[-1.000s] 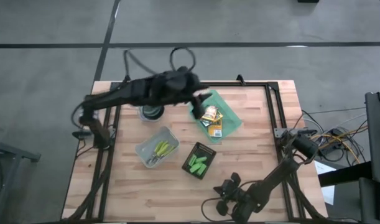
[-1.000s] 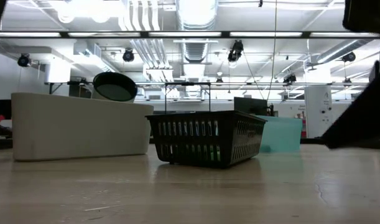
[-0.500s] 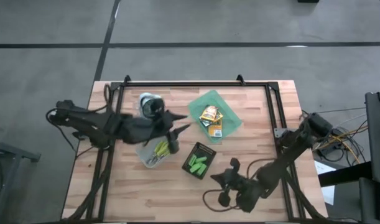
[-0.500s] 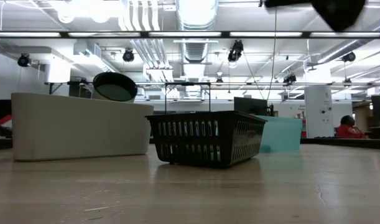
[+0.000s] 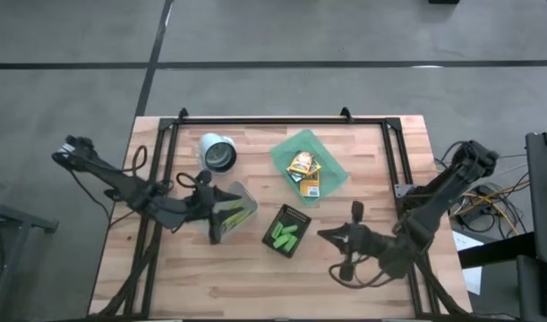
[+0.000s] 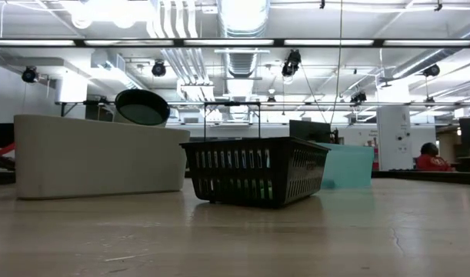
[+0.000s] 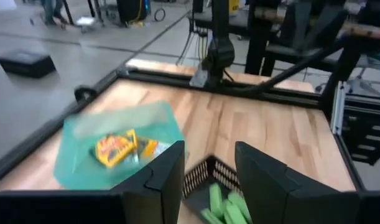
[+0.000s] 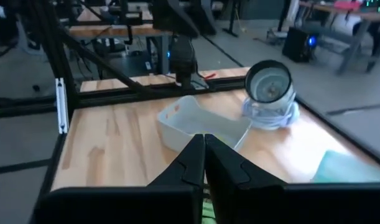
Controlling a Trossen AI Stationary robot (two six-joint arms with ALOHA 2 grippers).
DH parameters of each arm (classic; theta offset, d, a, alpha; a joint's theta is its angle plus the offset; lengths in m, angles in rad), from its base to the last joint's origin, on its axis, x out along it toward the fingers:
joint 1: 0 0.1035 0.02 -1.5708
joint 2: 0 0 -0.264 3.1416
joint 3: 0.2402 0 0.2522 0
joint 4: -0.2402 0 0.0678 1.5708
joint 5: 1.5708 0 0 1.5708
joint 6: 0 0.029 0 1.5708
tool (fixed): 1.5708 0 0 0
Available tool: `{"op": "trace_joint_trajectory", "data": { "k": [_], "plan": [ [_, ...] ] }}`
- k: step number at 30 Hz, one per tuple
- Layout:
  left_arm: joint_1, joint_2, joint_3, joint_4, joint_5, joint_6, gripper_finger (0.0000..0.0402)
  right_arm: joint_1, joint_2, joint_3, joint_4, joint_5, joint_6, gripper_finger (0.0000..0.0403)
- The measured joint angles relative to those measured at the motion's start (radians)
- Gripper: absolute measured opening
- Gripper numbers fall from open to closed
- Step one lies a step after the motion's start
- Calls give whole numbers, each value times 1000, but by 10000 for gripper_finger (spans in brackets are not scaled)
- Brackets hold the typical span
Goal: Pick & Place School Supplies
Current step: Return to Home Position
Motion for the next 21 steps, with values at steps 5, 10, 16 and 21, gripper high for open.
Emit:
{"op": "trace_joint_trajectory", "data": {
  "k": [5,10,16,21],
  "plan": [
    [-11,-83,-131,17,-73,-66,147,0,-71,-61,-1,-2,-55,8],
    [-11,-172,-248,45,-110,-93,147,0,-193,-223,55,-3,-17,8],
    [-12,-268,-374,135,-95,-47,147,-91,-402,-441,194,-100,-48,8],
    [-11,-307,-443,213,-95,-46,147,-352,-524,-600,443,-463,-186,8]
  ]
}}
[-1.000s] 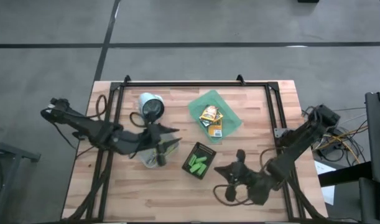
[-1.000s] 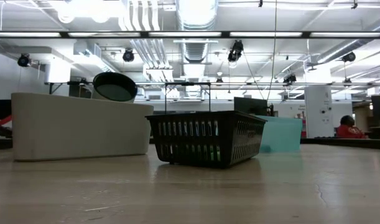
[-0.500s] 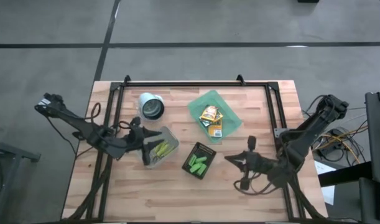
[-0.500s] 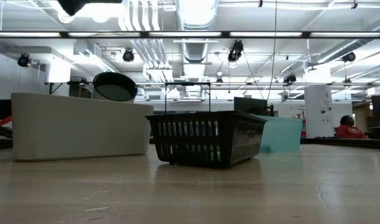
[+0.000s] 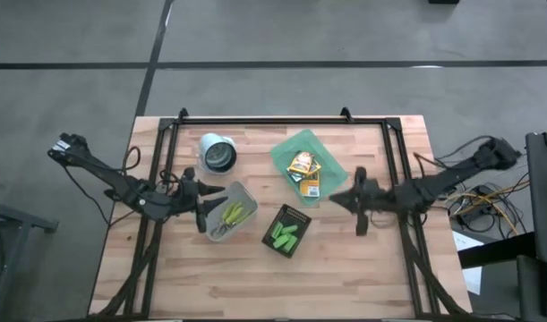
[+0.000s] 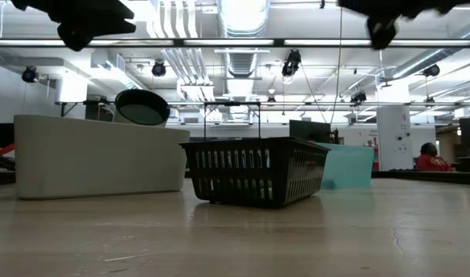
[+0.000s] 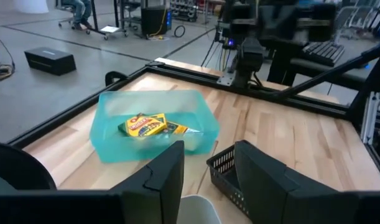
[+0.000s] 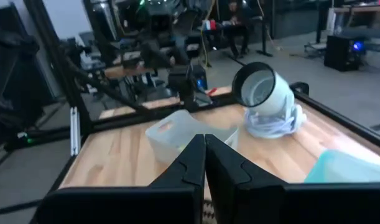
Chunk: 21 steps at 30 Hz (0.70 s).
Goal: Pick & Place School Supplies
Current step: Return to Home Position
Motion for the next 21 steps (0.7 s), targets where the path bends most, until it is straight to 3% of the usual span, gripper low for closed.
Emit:
{"op": "trace_joint_trajectory", "data": {
  "k": [4,8,15,21],
  "plan": [
    [0,-2,-41,46,0,0,147,-256,-35,-74,74,-288,-24,8],
    [0,-3,-80,48,-2,-1,147,-429,-57,-113,81,-461,-22,8],
    [1,-72,-200,55,-131,-95,147,-543,-143,-186,95,-509,-22,8],
    [0,-166,-328,119,-81,-132,147,-545,-242,-266,96,-510,13,8]
  ]
}}
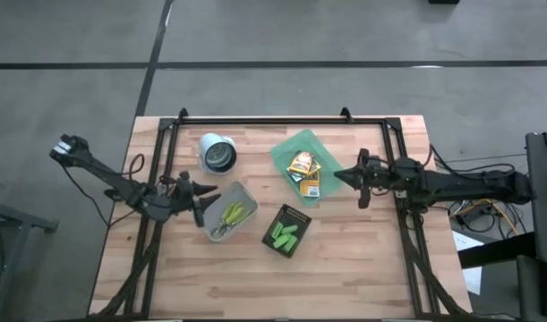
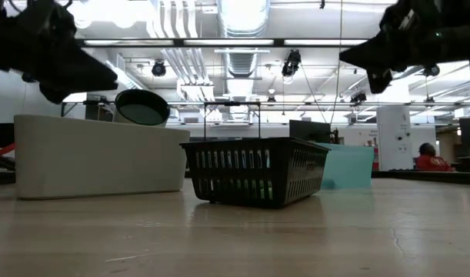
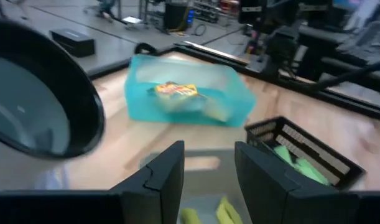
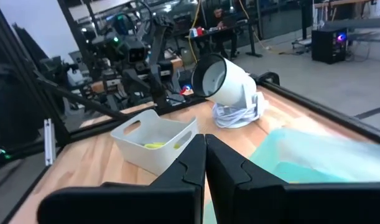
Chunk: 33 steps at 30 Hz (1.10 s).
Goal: Pick & Place School Supplies
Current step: Return to Home Position
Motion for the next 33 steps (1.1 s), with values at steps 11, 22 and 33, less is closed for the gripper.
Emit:
{"op": "trace_joint_trajectory", "data": {
  "k": [11,22,33],
  "plan": [
    [0,-160,-174,27,67,54,147,1,-175,-151,-3,0,133,8],
    [0,-239,-204,-20,106,151,147,1,-244,-199,-42,1,178,8],
    [0,-237,-205,-26,123,189,147,1,-240,-199,-156,2,279,8]
  ]
}}
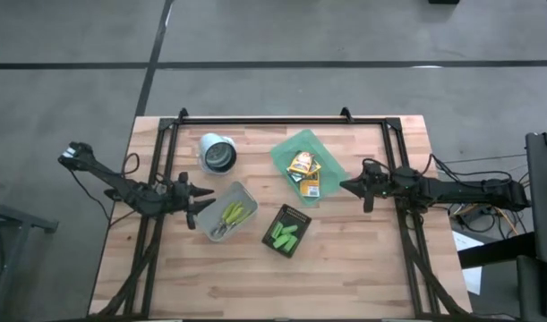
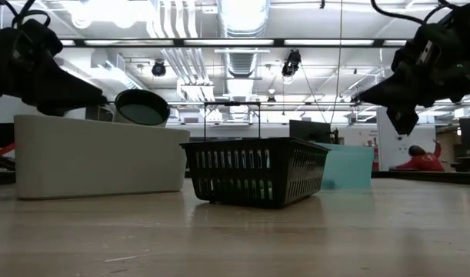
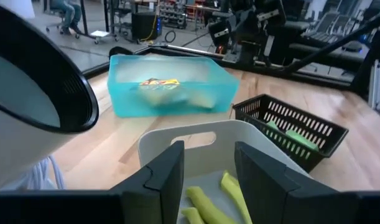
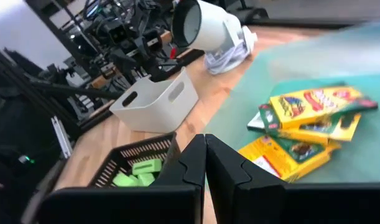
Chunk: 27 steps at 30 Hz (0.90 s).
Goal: Pick & Place School Supplies
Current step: Return to Home Position
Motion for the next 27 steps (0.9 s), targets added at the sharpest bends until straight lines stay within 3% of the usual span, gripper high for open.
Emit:
{"op": "trace_joint_trajectory", "data": {
  "k": [7,27],
  "plan": [
    [0,1,0,-1,1,107,147,0,1,0,-12,0,157,8],
    [0,1,-2,-1,3,102,147,0,0,0,-11,0,150,8]
  ]
}}
